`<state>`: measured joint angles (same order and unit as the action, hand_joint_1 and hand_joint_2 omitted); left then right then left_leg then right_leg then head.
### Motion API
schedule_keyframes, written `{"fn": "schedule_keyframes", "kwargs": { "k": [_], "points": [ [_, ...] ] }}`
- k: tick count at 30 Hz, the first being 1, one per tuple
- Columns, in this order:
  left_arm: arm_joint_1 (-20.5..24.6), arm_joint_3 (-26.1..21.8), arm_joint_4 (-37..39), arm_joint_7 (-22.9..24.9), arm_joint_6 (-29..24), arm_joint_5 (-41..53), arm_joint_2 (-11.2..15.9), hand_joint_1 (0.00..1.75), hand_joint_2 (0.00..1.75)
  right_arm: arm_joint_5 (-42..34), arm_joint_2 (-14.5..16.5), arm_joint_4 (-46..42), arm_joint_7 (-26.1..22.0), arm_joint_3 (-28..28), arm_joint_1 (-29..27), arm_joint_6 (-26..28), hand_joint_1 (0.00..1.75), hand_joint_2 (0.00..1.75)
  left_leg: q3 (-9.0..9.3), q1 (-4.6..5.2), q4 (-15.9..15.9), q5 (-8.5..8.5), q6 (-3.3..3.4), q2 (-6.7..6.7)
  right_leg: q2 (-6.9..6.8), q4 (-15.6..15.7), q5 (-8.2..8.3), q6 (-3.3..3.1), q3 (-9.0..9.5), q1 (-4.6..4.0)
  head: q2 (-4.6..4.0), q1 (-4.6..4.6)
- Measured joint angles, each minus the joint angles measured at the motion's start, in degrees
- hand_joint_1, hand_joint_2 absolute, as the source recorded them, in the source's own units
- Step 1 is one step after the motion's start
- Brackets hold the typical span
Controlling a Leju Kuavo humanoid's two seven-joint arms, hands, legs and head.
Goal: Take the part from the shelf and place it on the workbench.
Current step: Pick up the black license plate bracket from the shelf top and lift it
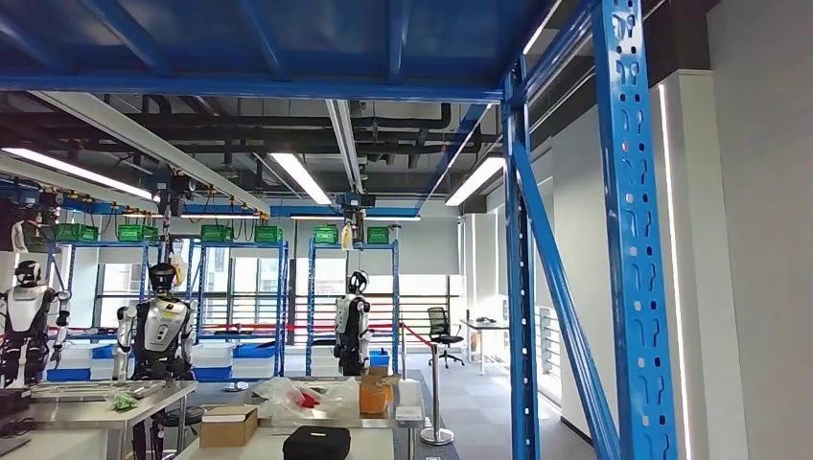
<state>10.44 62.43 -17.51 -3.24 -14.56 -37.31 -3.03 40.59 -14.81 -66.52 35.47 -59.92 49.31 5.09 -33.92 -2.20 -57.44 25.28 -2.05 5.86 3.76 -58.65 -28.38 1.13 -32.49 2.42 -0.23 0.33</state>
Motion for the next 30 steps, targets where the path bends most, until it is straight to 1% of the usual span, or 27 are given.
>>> {"fn": "schedule_keyframes", "kwargs": {
  "k": [2,3,4,6,7,8,9,10,11,13,14,15,16,17,18,19,20,21,22,23,24,25,26,27,28,29,30],
  "points": [
    [-0.06,-0.01,0.00,-0.04,0.04,0.00,-0.01,0.00,0.00,-0.04,0.11,-0.08,0.00,-0.09,0.02,-0.01,0.00,0.00,-0.19,-0.18,0.33,-0.33,-0.89,0.91,-1.23,-0.22,0.07,-1.33,-0.13,-0.25,0.00,-0.21],
    [-0.14,-0.02,0.00,-0.04,0.05,-0.01,-0.01,0.00,0.00,-0.04,0.20,-0.10,0.00,-0.12,0.10,0.00,0.00,0.00,-0.32,-0.19,0.14,-0.21,-1.16,0.52,-1.84,-0.20,0.13,-1.88,-0.12,-0.26,-0.01,-0.32],
    [-0.20,-0.03,0.00,-0.04,0.05,-0.01,0.00,0.00,0.00,-0.04,0.31,-0.11,-0.01,-0.13,0.20,0.01,0.00,0.00,-0.90,-0.11,-0.94,0.46,-1.33,-0.55,-2.55,-0.13,0.19,-2.40,-0.07,-0.29,-0.01,-0.43],
    [-0.18,-0.05,0.00,-0.04,0.06,-0.01,0.01,0.00,0.00,-0.03,0.48,-0.13,-0.02,-0.16,0.30,0.03,0.00,0.00,-3.61,0.18,-6.62,3.46,-1.30,-3.60,-3.95,-0.06,0.17,-3.14,0.00,-0.63,-0.01,-0.77],
    [-0.13,-0.06,0.00,-0.04,0.07,-0.01,0.01,0.00,0.00,-0.03,0.49,-0.13,-0.02,-0.18,0.26,0.03,0.00,0.00,-5.54,0.25,-10.65,5.19,-1.22,-4.49,-4.72,-0.08,0.08,-3.39,0.01,-0.92,-0.01,-0.89],
    [-0.11,-0.07,0.00,-0.04,0.07,0.00,0.01,0.00,0.00,-0.03,0.45,-0.11,-0.02,-0.22,0.18,0.01,0.00,0.00,-7.11,0.30,-14.05,6.31,-1.11,-4.85,-5.51,-0.09,-0.02,-3.58,0.04,-1.22,-0.01,-1.01],
    [-0.16,-0.07,0.00,-0.04,0.07,0.00,0.01,0.00,0.00,-0.03,0.42,-0.10,-0.02,-0.28,0.11,-0.01,0.00,0.00,-7.92,0.40,-15.91,6.43,-0.90,-5.01,-6.30,-0.09,-0.14,-3.75,0.12,-1.51,-0.01,-1.13],
    [-0.23,-0.08,0.00,-0.04,0.07,0.00,0.01,0.00,0.00,-0.05,0.41,-0.10,-0.02,-0.36,0.05,-0.02,0.00,0.00,-7.71,0.57,-15.61,5.49,-0.57,-5.11,-7.06,-0.10,-0.28,-3.89,0.25,-1.77,-0.01,-1.25],
    [-0.27,-0.11,0.00,-0.04,0.07,0.00,0.02,0.00,0.00,-0.08,0.42,-0.10,-0.02,-0.43,0.04,-0.03,0.00,0.00,-6.44,0.85,-13.15,3.68,-0.10,-5.37,-7.79,-0.10,-0.45,-3.98,0.45,-2.00,-0.01,-1.34],
    [-0.22,-0.26,0.00,-0.04,0.07,0.01,0.03,0.00,0.00,-0.13,0.42,-0.10,-0.02,-0.51,0.10,-0.04,0.00,0.00,-2.94,1.84,-6.16,0.56,1.15,-7.47,-9.10,-0.10,-0.86,-3.88,0.91,-2.43,-0.01,-1.40],
    [-0.10,-0.34,0.00,-0.05,0.07,0.02,0.02,0.00,0.00,-0.17,0.40,-0.10,-0.02,-0.53,0.17,-0.05,0.00,0.00,-1.54,2.32,-3.46,0.10,1.73,-8.59,-9.67,-0.12,-1.04,-3.68,1.02,-2.62,-0.01,-1.43],
    [0.00,-0.40,0.00,-0.07,0.07,0.03,0.02,0.00,0.00,-0.22,0.39,-0.10,-0.02,-0.56,0.23,-0.07,0.00,0.00,-0.86,2.69,-2.06,0.24,2.18,-9.38,-10.21,-0.12,-1.16,-3.44,1.04,-2.77,-0.01,-1.39],
    [0.05,-0.45,0.00,-0.08,0.07,0.04,0.02,0.00,0.00,-0.27,0.40,-0.10,-0.03,-0.60,0.28,-0.08,0.00,0.00,-0.63,2.90,-1.61,0.57,2.46,-9.39,-10.85,-0.08,-1.22,-3.19,1.04,-2.90,-0.01,-1.33],
    [0.04,-0.48,0.00,-0.09,0.07,0.04,0.02,0.00,0.00,-0.33,0.44,-0.11,-0.03,-0.62,0.31,-0.10,0.00,0.00,-0.50,2.88,-1.16,0.65,2.71,-8.80,-11.50,-0.01,-1.29,-2.92,1.13,-2.89,-0.01,-1.33],
    [-0.09,-0.50,0.00,-0.10,0.07,0.04,0.02,0.00,0.00,-0.37,0.46,-0.11,-0.04,-0.62,0.34,-0.11,0.00,0.00,-0.44,2.74,-0.89,0.48,2.88,-8.19,-11.29,-0.09,-1.52,-2.61,1.24,-2.82,-0.01,-1.26],
    [-0.18,-0.51,0.00,-0.12,0.05,0.03,0.02,0.00,0.00,-0.40,0.49,-0.12,-0.05,-0.62,0.40,-0.09,0.00,0.00,-0.28,2.55,-0.55,0.31,3.03,-7.58,-10.09,-0.73,-2.05,-2.27,1.06,-2.67,-0.01,-1.19],
    [-0.19,-0.53,0.00,-0.15,0.03,0.03,0.01,0.00,0.00,-0.46,0.46,-0.12,-0.05,-0.62,0.47,-0.09,0.00,0.00,-0.12,2.31,-0.22,0.15,3.18,-7.07,-8.28,-2.43,-3.07,-1.95,0.29,-2.52,-0.01,-1.07],
    [-0.14,-0.54,0.00,-0.18,0.03,0.02,-0.04,0.00,0.00,-0.57,0.38,-0.10,-0.06,-0.64,0.48,-0.12,0.00,0.00,-0.05,2.14,-0.06,0.05,3.28,-6.61,-6.18,-5.28,-4.42,-1.69,-1.20,-2.33,-0.01,-0.92],
    [-0.04,-0.55,0.00,-0.20,0.03,0.02,-0.09,0.00,0.00,-0.69,0.27,-0.09,-0.05,-0.70,0.39,-0.15,0.00,0.00,-0.06,2.08,-0.03,0.04,3.39,-6.09,-4.79,-8.88,-5.82,-1.53,-3.23,-2.22,-0.01,-0.77],
    [0.04,-0.55,0.00,-0.21,0.05,0.02,-0.14,0.00,0.00,-0.83,0.13,-0.07,0.00,-0.80,0.16,-0.19,0.00,0.00,-0.07,2.05,-0.06,0.05,3.48,-5.57,-4.26,-12.33,-6.82,-1.43,-5.30,-2.16,-0.01,-0.66],
    [0.04,-0.55,0.00,-0.22,0.06,0.01,-0.19,0.00,0.00,-1.06,-0.02,-0.05,0.13,-0.91,-0.13,-0.21,0.00,0.00,-0.04,2.05,-0.10,0.09,3.52,-5.06,-4.09,-14.45,-6.89,-1.38,-6.82,-2.12,-0.01,-0.61],
    [-0.01,-0.56,0.00,-0.22,0.05,0.00,-0.20,0.00,0.00,-1.32,-0.12,-0.03,0.37,-1.00,-0.39,-0.20,0.00,0.00,0.00,2.05,-0.17,0.14,3.51,-4.58,-4.07,-14.65,-5.90,-1.39,-7.46,-2.11,-0.01,-0.57],
    [-0.07,-0.57,0.00,-0.22,0.03,-0.01,-0.21,0.00,0.00,-1.74,-0.17,-0.01,0.70,-1.03,-0.54,-0.16,0.00,0.00,0.05,2.06,-0.28,0.23,3.44,-4.20,-4.05,-12.71,-3.90,-1.50,-7.11,-2.11,-0.01,-0.52],
    [-0.11,-0.58,0.00,-0.21,0.01,-0.02,-0.23,0.00,0.00,-2.46,-0.19,0.01,1.08,-0.95,-0.59,-0.07,0.00,0.00,0.08,2.06,-0.39,0.34,3.31,-3.92,-3.89,-9.12,-1.35,-1.70,-5.93,-2.12,-0.01,-0.48],
    [-0.10,-0.61,0.00,-0.20,-0.02,-0.03,-0.27,0.00,0.00,-3.45,-0.18,0.04,1.46,-0.80,-0.59,0.12,0.00,0.00,0.03,2.17,-0.57,0.48,3.12,-3.72,-3.62,-5.51,0.54,-1.92,-4.59,-2.15,-0.01,-0.47],
    [-0.05,-0.63,0.00,-0.16,-0.04,-0.05,-0.32,0.00,0.00,-4.83,-0.17,0.09,1.77,-0.60,-0.60,0.39,0.00,0.00,-0.07,2.23,-0.72,0.57,2.90,-3.57,-3.38,-2.60,1.79,-2.15,-3.51,-2.20,-0.01,-0.44],
    [-0.01,-0.67,0.00,-0.11,-0.07,-0.07,-0.35,0.00,0.00,-6.39,-0.17,0.18,1.98,-0.39,-0.70,0.69,0.00,0.00,-0.21,2.31,-0.88,0.69,2.70,-3.46,-3.16,-0.81,2.29,-2.30,-2.87,-2.24,0.01,-0.46]
  ]
}}
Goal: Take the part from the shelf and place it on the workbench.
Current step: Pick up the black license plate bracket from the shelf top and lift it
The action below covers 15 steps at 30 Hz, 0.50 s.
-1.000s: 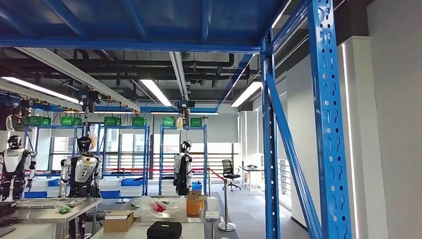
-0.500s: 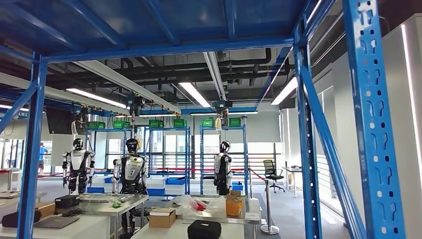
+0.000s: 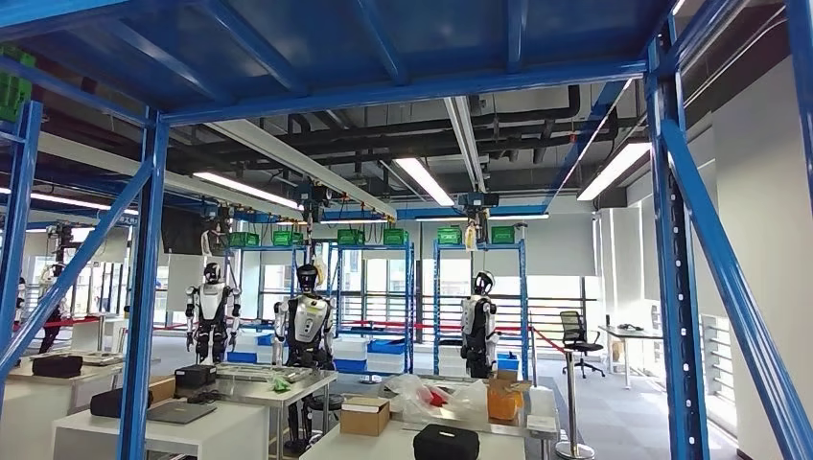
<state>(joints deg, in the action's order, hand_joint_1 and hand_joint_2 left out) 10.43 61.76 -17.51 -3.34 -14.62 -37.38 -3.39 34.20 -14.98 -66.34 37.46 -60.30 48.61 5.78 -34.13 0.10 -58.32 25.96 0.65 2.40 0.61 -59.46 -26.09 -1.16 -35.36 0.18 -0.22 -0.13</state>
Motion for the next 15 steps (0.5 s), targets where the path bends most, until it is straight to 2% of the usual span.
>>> {"fn": "schedule_keyframes", "kwargs": {
  "k": [4,9,15],
  "points": [
    [-0.16,-0.13,0.00,0.21,-0.08,-0.04,-0.03,0.00,0.00,-4.36,-0.08,0.50,0.19,0.56,-0.69,0.82,0.00,0.00,0.01,-0.05,-0.06,0.13,0.02,0.10,0.08,0.65,-0.13,-0.19,0.22,-0.12,-0.01,-0.01],
    [-0.08,-0.21,0.00,0.28,-0.17,-0.04,-0.02,0.00,0.00,-6.36,-0.10,1.05,0.16,0.95,-0.98,1.47,0.00,0.00,0.31,-0.09,0.41,0.03,-0.47,0.05,0.09,0.61,-0.25,-0.58,0.28,-0.20,-0.02,-0.25],
    [-0.15,-0.26,0.00,0.56,-0.84,-0.12,-0.02,0.00,0.00,-12.43,-0.21,1.91,-0.02,2.10,-2.85,6.07,0.00,0.00,0.36,-0.10,0.51,0.01,-0.70,0.05,0.08,0.60,-0.28,-0.64,0.33,-0.23,-0.02,-0.49]
  ]
}}
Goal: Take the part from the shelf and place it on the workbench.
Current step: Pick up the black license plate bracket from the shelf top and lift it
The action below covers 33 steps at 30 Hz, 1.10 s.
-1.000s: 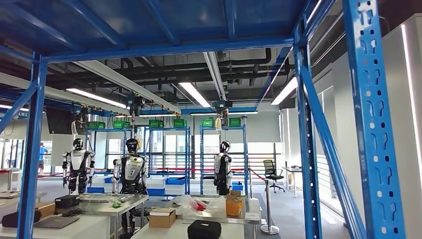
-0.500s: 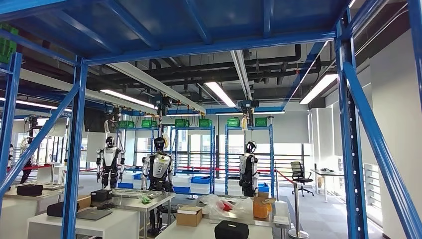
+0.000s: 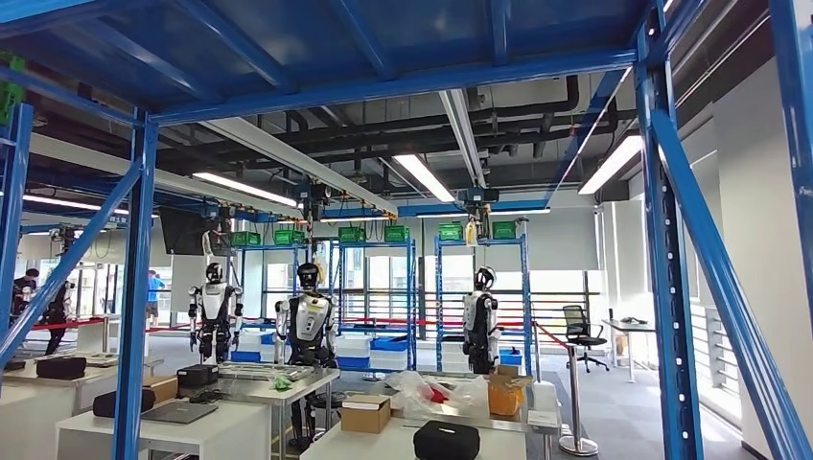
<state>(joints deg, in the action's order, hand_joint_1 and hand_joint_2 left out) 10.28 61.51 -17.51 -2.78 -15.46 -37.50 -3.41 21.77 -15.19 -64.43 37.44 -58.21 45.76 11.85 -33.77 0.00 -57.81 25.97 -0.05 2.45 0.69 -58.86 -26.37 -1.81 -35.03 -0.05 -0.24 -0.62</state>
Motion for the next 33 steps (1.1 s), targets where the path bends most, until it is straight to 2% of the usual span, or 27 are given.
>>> {"fn": "schedule_keyframes", "kwargs": {
  "k": [6,13,21,27,33],
  "points": [
    [-0.14,0.00,0.00,0.18,-0.12,0.10,0.00,0.00,0.00,-1.69,-0.37,0.96,-0.02,0.56,-2.11,1.71,0.00,0.00,-0.01,0.05,-0.01,0.04,-0.05,0.00,-0.01,0.06,0.00,0.01,0.07,0.05,0.00,-0.01],
    [-0.13,0.01,0.00,2.47,-0.11,1.79,0.05,0.00,0.00,1.16,0.59,1.34,-0.22,0.02,-1.90,0.66,0.00,0.00,-0.01,0.08,-0.01,0.05,-0.05,0.00,-0.01,0.12,0.02,0.03,0.15,0.08,0.00,0.33],
    [1.00,0.02,-0.01,1.27,-1.46,1.97,1.12,0.00,0.00,3.80,6.09,2.69,-2.11,-1.61,2.03,-1.24,0.00,0.00,0.01,0.04,0.00,0.04,-0.07,0.01,-0.03,0.10,0.02,0.02,0.14,0.05,0.00,0.40],
    [1.65,0.01,-0.12,0.21,0.32,2.07,1.32,0.00,0.00,4.36,11.25,4.84,-3.74,-3.49,5.69,-3.05,0.00,0.00,0.01,0.03,0.00,0.03,-0.08,0.01,-0.03,0.10,0.02,0.01,0.14,0.04,0.00,0.37],
    [1.66,0.02,-0.24,-0.45,1.05,2.13,0.83,0.00,0.00,3.85,14.14,7.03,-5.15,-4.94,7.32,-3.24,0.00,0.00,-0.02,0.06,-0.01,0.04,-0.07,0.02,-0.05,0.14,0.02,0.01,0.16,0.06,0.00,0.29]
  ]
}}
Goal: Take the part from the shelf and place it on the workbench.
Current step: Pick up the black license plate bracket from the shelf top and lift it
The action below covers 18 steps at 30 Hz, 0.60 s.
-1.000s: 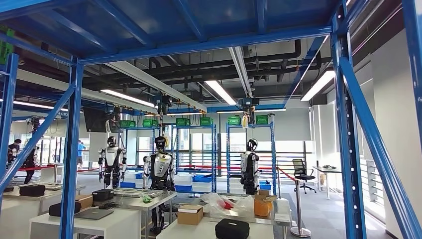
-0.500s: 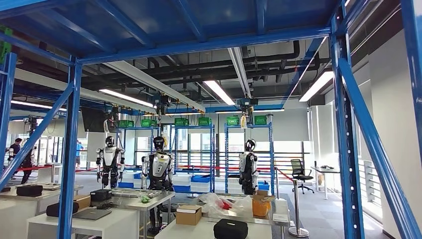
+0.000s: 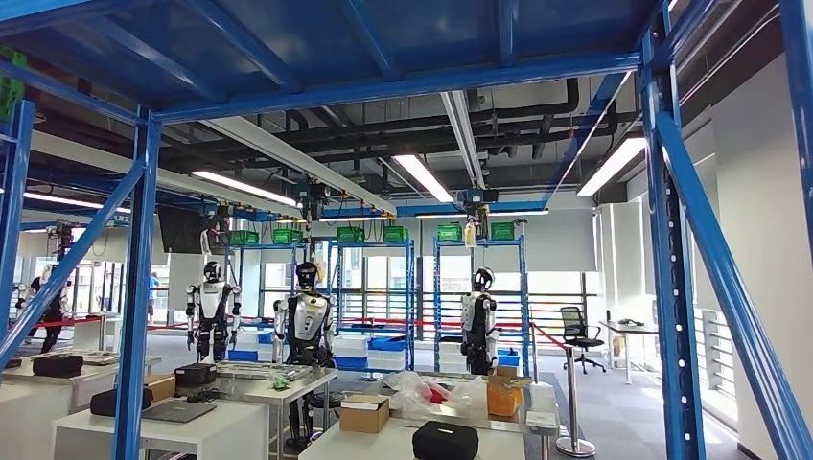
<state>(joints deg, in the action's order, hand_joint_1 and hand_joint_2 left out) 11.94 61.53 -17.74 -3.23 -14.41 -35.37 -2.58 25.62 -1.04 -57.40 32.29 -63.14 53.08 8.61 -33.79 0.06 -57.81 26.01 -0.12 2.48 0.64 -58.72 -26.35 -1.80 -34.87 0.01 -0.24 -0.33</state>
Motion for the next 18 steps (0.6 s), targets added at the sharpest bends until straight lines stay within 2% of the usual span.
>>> {"fn": "schedule_keyframes", "kwargs": {
  "k": [7,18],
  "points": [
    [-0.19,0.00,-0.05,1.04,-1.27,-0.12,-0.37,0.00,0.00,-2.34,1.68,2.99,-0.97,-1.38,-0.21,-0.17,0.00,0.00,0.00,0.00,-0.01,0.01,0.01,0.00,-0.02,0.03,0.00,0.00,0.01,0.00,0.00,0.04],
    [-0.21,0.00,-0.05,1.89,-2.13,-0.10,0.24,0.00,0.00,-3.44,1.81,8.31,0.09,-2.70,-2.57,0.48,0.00,0.00,0.01,0.00,-0.01,0.01,0.00,0.00,0.00,0.03,0.00,0.00,0.00,-0.01,0.00,0.13]
  ]
}}
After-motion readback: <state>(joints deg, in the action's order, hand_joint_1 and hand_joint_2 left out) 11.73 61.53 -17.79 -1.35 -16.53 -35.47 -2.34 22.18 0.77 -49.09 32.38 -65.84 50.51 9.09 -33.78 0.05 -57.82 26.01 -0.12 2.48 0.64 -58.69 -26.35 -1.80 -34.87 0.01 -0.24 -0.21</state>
